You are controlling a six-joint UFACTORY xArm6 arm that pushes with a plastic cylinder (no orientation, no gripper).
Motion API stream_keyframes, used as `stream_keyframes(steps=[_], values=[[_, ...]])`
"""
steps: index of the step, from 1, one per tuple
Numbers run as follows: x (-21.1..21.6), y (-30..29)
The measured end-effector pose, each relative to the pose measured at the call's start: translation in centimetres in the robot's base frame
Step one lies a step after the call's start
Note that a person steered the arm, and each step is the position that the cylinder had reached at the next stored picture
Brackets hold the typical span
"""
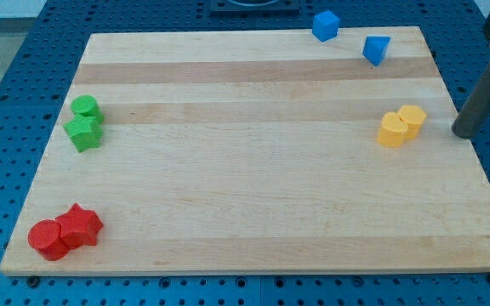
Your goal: Slide the blue triangle to the center of the board
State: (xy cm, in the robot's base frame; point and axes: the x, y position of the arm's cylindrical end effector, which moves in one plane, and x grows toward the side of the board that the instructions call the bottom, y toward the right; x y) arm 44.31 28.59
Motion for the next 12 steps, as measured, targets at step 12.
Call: stream_keyframes(steps=[12], values=[[-17.9, 4.8]])
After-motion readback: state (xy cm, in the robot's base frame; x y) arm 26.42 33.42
